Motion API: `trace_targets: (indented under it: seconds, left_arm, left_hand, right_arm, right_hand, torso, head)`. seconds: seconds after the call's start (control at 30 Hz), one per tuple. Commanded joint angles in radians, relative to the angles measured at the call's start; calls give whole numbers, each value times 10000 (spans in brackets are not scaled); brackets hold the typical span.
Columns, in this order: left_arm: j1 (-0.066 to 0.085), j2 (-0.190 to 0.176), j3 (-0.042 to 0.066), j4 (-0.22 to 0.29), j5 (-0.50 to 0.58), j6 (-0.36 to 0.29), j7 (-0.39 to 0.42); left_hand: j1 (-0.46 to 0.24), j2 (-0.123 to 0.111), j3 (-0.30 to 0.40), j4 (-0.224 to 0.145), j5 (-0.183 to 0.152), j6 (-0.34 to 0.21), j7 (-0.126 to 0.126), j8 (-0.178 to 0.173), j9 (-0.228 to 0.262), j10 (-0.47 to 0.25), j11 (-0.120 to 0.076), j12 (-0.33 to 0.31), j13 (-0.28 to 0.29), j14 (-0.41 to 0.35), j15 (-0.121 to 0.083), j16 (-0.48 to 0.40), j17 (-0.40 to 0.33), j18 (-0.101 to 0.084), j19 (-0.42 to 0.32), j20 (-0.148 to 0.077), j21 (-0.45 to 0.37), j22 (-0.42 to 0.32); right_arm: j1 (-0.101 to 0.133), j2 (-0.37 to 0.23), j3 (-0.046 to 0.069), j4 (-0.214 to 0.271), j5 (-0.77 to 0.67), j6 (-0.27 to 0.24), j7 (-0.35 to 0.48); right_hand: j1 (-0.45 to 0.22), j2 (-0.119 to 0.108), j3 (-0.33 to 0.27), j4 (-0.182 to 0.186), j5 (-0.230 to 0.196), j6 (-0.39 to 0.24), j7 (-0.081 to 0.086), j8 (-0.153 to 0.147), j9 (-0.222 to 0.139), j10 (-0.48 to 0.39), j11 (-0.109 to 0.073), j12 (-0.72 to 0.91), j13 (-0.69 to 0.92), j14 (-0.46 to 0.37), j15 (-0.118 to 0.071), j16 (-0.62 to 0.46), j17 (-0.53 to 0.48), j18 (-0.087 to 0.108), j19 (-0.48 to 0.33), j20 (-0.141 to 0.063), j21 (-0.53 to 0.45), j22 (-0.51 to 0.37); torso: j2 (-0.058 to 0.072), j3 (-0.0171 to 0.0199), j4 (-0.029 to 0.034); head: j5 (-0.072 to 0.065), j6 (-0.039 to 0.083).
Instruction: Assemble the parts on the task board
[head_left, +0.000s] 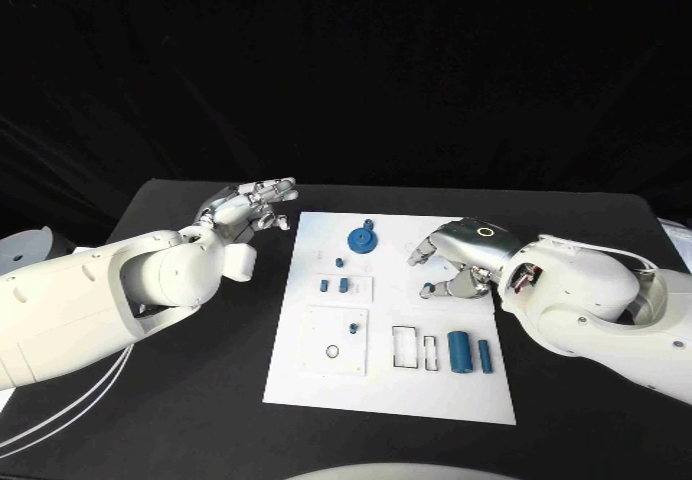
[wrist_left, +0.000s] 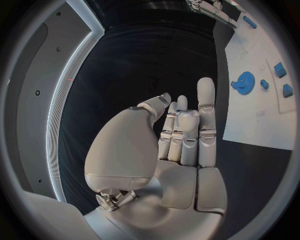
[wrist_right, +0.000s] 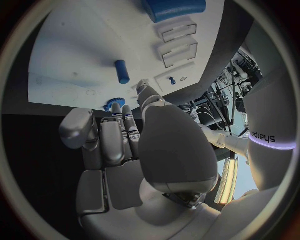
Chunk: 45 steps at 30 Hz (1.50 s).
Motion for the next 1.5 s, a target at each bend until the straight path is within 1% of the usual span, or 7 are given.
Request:
trace_targets:
  seconds: [0.03, 0.3, 0.53, 0.67, 0.8, 1.37, 1.5]
  left_arm:
    - [4, 18, 6, 17, -44, 213, 32]
    - [3, 22, 6, 8, -45, 212, 31]
    - [3, 19, 6, 9, -46, 212, 33]
    - [3, 21, 6, 8, -46, 215, 34]
    - [3, 23, 6, 4, -46, 219, 35]
    - [3, 23, 6, 5, -48, 226, 30]
    - [3, 23, 6, 4, -48, 223, 31]
  left_hand:
    - [122, 2, -17, -63, 53, -62, -4, 3, -11, -76, 5, 11, 17, -72, 18, -56, -10, 96, -78, 13, -33, -14]
    - [122, 2, -17, -63, 53, -62, -4, 3, -11, -76, 5, 11, 17, -72, 18, -56, -10, 96, -78, 13, -33, -14]
    - [122, 2, -17, -63, 53, -62, -4, 3, -11, -76, 5, 11, 17, -72, 18, -56, -10, 96, -78, 13, -33, -14]
    - [122, 2, -17, -63, 53, -62, -4, 3, -11, -76, 5, 11, 17, -72, 18, -56, -10, 96, -78, 13, -33, -14]
    - [122, 2, -17, -63, 53, -62, -4, 3, -11, -76, 5, 11, 17, -72, 18, -56, -10, 96, -78, 13, -33, -14]
    - [122, 2, -17, -63, 53, -62, -4, 3, -11, -76, 5, 11, 17, -72, 18, -56, -10, 96, -78, 13, -33, -14]
    - [122, 2, -17, -63, 53, -62, -4, 3, -11, -76, 5, 11, 17, -72, 18, -56, -10, 96, -78, 13, -33, -14]
  right_arm:
    - [-1, -20, -7, -8, 45, 571, -234]
    - [-34, 18, -26, -21, 18, 900, -178]
    - [-58, 51, -43, -111, -19, 1221, -150]
    - [-70, 76, -47, -153, -56, 1305, -147]
    - [-79, 116, -48, -182, -89, 1365, -136]
    - [-157, 261, -50, -362, -124, 1502, -105]
    - [-167, 275, -50, -364, -126, 1393, -63]
  right_hand:
    - [141, 11, -68, 29, 44, 2, -82, 3, 5, -33, -45, 0, 10, 417, -69, -38, -18, 150, 44, -76, -33, -15]
    - [325, 165, -76, 127, 20, 119, -103, 20, 18, 298, -136, 184, 33, 425, -112, -38, -39, 140, 74, -133, -27, -4]
    - [589, 464, 114, 115, 34, 494, -22, 84, 48, 973, -276, 428, 14, 448, -216, 9, -23, 119, 148, -228, 32, 74]
    - [855, 707, 486, 92, -385, 756, 17, 108, 57, 1290, -314, 413, -17, 453, -202, 21, -31, 106, 178, -220, 56, 106]
    - [1042, 837, 889, 87, -465, 940, 51, 109, 59, 1505, -362, 333, -25, 455, -229, 37, -33, 107, 198, -247, 76, 132]
    - [1048, 746, 1607, 120, -502, 1305, 97, 106, 72, 1946, -441, 113, -17, 457, -327, 82, -24, 101, 231, -338, 99, 165]
    - [1007, 720, 1764, 121, -507, 1424, 90, 121, 84, 2077, -464, 72, -13, 459, -360, 98, -14, 98, 240, -367, 107, 177]
  torso:
    - [2, 9, 7]
    - [8, 9, 22]
    - [6, 2, 3]
    - [8, 10, 12]
    - [7, 10, 13]
    - [3, 5, 13]
    - [8, 6, 15]
  head:
    - [4, 4]
    - [14, -4]
    - [38, -15]
    - [37, -16]
    - [28, -16]
    - [15, -44]
    - [11, -46]
